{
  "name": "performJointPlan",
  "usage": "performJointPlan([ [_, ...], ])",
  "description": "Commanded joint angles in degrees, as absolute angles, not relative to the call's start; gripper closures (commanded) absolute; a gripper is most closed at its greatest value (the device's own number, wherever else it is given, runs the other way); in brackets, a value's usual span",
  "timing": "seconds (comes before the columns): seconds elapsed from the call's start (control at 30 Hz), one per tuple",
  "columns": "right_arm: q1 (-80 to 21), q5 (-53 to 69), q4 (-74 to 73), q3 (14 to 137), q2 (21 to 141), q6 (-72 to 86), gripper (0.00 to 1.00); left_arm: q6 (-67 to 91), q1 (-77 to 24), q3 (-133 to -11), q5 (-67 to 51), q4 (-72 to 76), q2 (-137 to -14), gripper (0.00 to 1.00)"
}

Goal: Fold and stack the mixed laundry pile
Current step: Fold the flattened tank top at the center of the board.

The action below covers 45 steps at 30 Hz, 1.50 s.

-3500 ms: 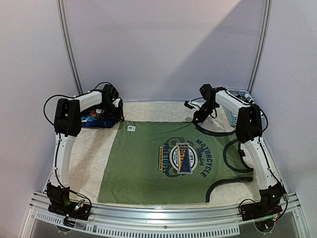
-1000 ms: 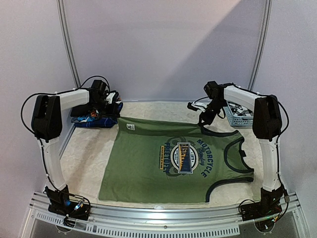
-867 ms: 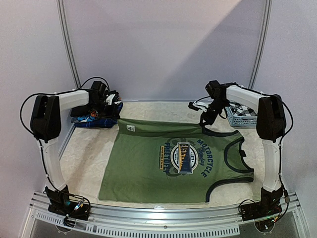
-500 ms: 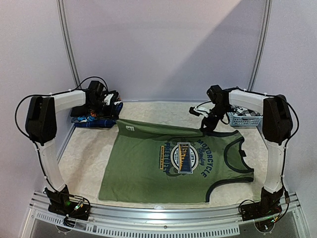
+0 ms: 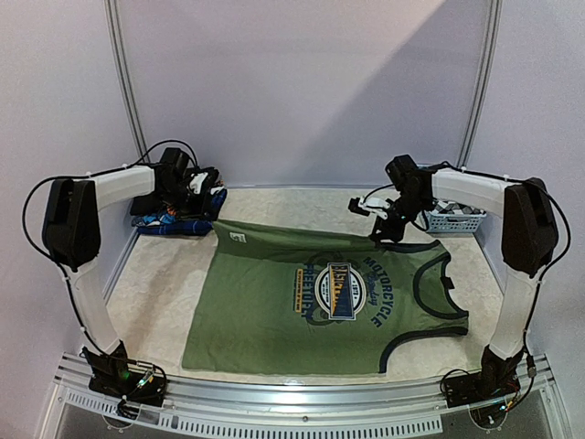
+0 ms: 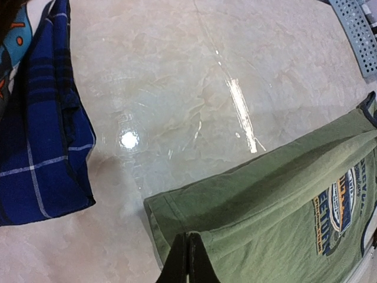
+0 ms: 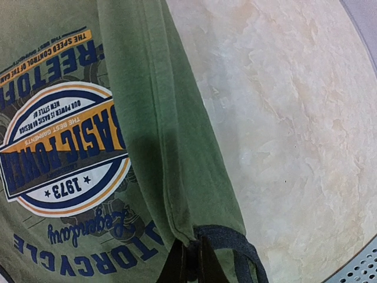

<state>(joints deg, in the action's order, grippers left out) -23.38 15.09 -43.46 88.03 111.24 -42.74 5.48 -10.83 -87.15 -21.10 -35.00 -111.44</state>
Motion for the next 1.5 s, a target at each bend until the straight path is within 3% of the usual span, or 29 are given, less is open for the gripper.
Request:
performJointPlan([
  [0.0, -24.65, 14.52, -43.63, 85.55, 108.09, -49.01, 1.00, 3.69, -10.27, -85.66, -20.48, -37.23, -108.61, 1.00],
  [0.47, -26.61, 10.99, -42.09, 79.62, 105.84, -56.54, 1.00, 2.68, -10.15, -82.09, -22.73, -39.34, -107.05, 1.00],
  [1.47, -29.26, 12.69, -44.35, 73.71, 103.54, -55.99, 1.00, 1.32, -10.62, -75.94, -23.29, -43.18, -106.26, 1.00],
])
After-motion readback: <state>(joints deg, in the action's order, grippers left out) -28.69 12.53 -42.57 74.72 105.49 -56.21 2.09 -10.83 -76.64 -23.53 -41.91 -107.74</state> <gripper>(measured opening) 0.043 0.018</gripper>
